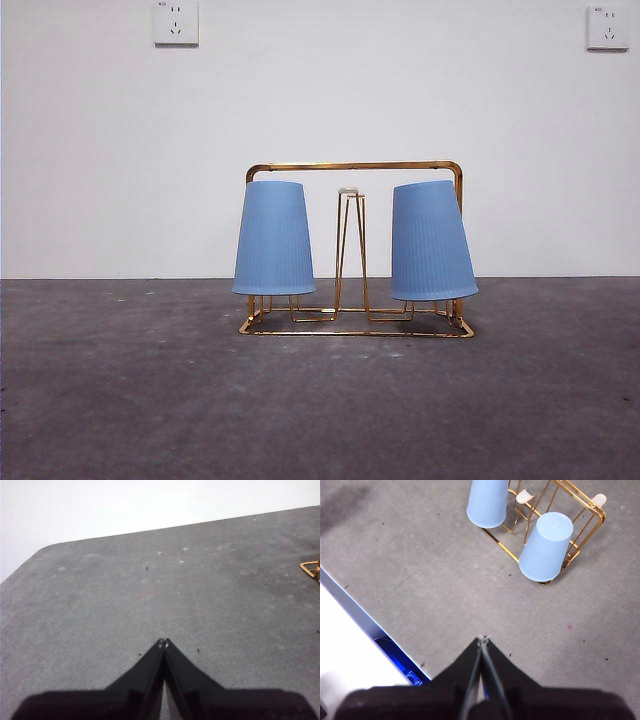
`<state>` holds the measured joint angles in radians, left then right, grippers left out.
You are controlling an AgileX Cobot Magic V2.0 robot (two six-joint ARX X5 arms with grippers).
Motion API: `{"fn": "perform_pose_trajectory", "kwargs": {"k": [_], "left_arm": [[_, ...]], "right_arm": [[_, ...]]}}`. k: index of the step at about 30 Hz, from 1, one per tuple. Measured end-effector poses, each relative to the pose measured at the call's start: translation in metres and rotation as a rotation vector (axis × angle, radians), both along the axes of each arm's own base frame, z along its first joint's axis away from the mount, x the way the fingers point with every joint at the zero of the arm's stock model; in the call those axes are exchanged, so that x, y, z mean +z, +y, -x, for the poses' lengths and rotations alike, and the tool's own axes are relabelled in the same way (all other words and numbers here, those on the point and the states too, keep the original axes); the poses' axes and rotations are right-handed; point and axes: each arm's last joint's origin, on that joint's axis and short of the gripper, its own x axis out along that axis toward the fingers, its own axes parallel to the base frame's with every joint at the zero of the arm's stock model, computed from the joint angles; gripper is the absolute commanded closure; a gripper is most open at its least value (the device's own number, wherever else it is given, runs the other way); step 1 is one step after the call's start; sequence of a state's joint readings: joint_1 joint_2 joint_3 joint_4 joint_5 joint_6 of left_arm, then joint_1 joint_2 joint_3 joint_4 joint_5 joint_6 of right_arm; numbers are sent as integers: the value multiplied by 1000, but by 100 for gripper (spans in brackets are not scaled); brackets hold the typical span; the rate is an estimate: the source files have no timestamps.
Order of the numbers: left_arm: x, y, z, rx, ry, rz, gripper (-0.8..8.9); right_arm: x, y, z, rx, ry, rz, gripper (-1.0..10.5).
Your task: Pick up cup 1,put cup 1 in the cup rack,pick up cup 2,put cup 2 in the cup rack
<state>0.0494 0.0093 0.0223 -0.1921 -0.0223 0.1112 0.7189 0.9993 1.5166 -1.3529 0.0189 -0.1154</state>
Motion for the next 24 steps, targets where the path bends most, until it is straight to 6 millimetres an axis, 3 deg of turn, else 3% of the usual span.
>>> {"fn": "perform_pose_trajectory", "kwargs": {"k": [8,11,18,21,24], "left_arm": [[0,0,0,0,0,0,816],[0,0,0,0,1,0,816],[0,0,0,0,3,0,816],[0,0,0,0,4,0,816],[0,0,0,0,4,0,816]], "right_arm": [[1,-1,-2,-30,-31,3,946],[6,-11,-2,-76,-91,1,946],[33,-50,21,-113,-384,-345,946],[30,-63,33,-199,-528,-372,946],[16,-70,33,-305,-636,-357,946]]}}
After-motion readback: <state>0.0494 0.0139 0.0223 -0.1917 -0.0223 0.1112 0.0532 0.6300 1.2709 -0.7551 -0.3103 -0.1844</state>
